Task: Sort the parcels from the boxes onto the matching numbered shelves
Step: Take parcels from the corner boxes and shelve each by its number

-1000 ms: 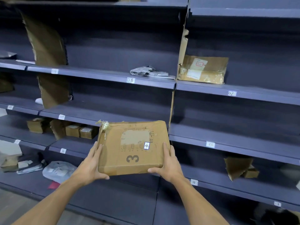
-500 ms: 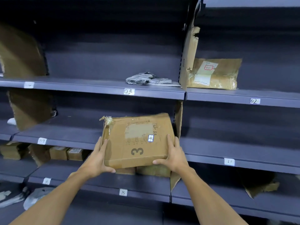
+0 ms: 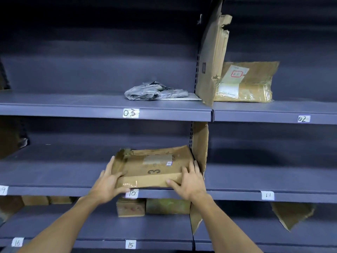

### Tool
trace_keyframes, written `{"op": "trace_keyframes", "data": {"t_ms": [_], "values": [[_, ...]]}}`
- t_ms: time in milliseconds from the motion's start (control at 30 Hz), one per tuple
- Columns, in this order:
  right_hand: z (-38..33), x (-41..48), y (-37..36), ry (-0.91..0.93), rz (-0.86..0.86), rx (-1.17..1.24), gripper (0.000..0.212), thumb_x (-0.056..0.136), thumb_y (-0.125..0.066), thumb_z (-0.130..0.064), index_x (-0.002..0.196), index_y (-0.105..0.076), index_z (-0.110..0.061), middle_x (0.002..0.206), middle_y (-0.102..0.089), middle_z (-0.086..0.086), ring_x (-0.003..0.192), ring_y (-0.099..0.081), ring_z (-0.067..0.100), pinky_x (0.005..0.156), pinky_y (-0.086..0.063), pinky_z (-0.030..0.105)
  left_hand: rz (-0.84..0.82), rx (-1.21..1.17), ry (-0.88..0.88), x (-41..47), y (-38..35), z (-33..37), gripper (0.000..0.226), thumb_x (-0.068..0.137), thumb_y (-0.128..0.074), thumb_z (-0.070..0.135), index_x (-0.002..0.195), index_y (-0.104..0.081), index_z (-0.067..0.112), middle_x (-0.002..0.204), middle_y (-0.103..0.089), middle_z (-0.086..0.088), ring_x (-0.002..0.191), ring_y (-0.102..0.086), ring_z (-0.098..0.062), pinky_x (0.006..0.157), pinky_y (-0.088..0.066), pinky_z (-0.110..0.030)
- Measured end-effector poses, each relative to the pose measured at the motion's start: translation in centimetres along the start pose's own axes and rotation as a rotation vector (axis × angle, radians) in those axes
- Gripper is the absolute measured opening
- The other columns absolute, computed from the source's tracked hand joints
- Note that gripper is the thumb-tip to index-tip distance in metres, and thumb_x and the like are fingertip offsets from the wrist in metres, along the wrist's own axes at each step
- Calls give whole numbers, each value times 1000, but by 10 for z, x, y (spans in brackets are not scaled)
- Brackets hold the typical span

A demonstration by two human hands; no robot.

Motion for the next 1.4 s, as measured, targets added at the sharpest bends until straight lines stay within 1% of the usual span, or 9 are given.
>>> {"op": "trace_keyframes", "data": {"t_ms": [67, 167, 400, 667, 767, 933, 1100, 1233, 1400], "values": [[-2, 4, -2, -21, -8, -49, 106, 82, -15, -87, 155, -24, -11, 167, -2, 16, 154, 9, 31, 124, -7, 42, -15, 131, -61, 11, -1, -3, 112, 65, -31, 100, 150, -42, 29, 164, 21, 6, 152, -3, -30, 119, -27, -46], [-3, 13, -4, -20, -36, -72, 127, 58, 10, -90, 156, -21, -16, 167, -3, 12, 154, 10, 29, 123, -9, 42, -119, 231, -68, 23, -17, -18, 129, 52, 5, 105, 158, -14, 36, 167, 3, 12, 154, 0, -28, 124, -9, -49], [6, 30, -6, -48, -40, -62, 123, 59, 4, -88, 155, -25, -15, 166, -10, 11, 154, 5, 28, 124, -5, 40, 11, 300, -186, 43, -2, -8, 121, 62, 14, 96, 153, -30, 31, 157, -31, 12, 132, -45, -28, 98, -48, -41], [3, 46, -13, -106, -66, -173, 135, 50, 21, -87, 158, -15, -14, 166, -5, 14, 153, 7, 32, 124, -4, 41, -134, 352, 6, 62, -38, -22, 99, 69, 5, 82, 158, 5, 39, 166, 13, 9, 148, 20, -44, 117, 0, -63], [5, 51, -15, -91, -88, -232, 149, 38, 37, -89, 159, -11, -15, 165, -6, 13, 153, 7, 32, 124, -3, 41, -199, 259, 19, 65, -51, -30, 103, 61, 9, 86, 156, 9, 45, 165, 18, 9, 149, 20, -41, 119, 3, -62], [4, 49, -15, -77, -110, -241, 129, 54, 16, -84, 160, -10, -16, 167, -4, 12, 153, 9, 30, 124, -3, 43, -195, 233, 32, 66, -57, -33, 99, 63, 10, 92, 153, 10, 52, 165, 17, 12, 150, 16, -43, 119, 4, -61], [1, 48, -9, -76, -70, -349, 143, 45, 37, -86, 159, -14, -17, 166, -10, 13, 153, 3, 33, 123, -1, 48, -167, 328, 113, 56, -44, -27, 92, 69, 5, 90, 152, 13, 52, 166, 13, 8, 147, 2, -53, 117, -11, -65], [-12, 39, -4, -88, 15, -351, 85, 95, -16, -73, 157, -17, -15, 165, -11, 15, 153, 2, 34, 123, 0, 55, -99, 414, 164, 41, -24, -15, 86, 83, -6, 86, 156, 12, 43, 167, 9, 4, 145, 1, -57, 115, -10, -68], [-32, 17, 1, -6, 26, -237, 72, 101, -38, -58, 158, -18, -19, 166, -8, 14, 154, 1, 30, 123, -5, 51, 59, 503, -69, 25, -11, 9, 90, 80, 11, 74, 159, 2, 32, 168, 3, -1, 151, 9, -42, 115, 4, -67]]}}
Point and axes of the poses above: each hand's wrist, its own x-axis towards the middle knuckle, its own y-axis out of the back of the hand, z = x × y, the point moved 9 cm from there along x, towards the middle knuckle
